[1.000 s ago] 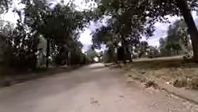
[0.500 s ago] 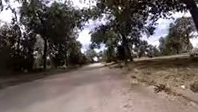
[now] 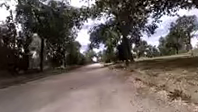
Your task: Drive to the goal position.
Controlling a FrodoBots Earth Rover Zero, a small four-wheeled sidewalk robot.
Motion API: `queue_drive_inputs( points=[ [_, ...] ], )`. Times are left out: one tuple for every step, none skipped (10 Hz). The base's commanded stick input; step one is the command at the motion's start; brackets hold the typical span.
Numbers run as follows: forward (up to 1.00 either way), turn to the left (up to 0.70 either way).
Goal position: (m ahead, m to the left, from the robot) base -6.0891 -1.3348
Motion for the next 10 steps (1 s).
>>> queue_drive_inputs(
  points=[
    [0.85, 0.00],
    [0.39, 0.00],
    [0.00, 0.00],
    [0.00, 0.00],
    [0.00, 0.00],
    [-0.28, 0.00],
    [-0.85, 0.00],
    [-0.85, 0.00],
    [-0.85, 0.00],
    [-0.85, 0.00]
  ],
)
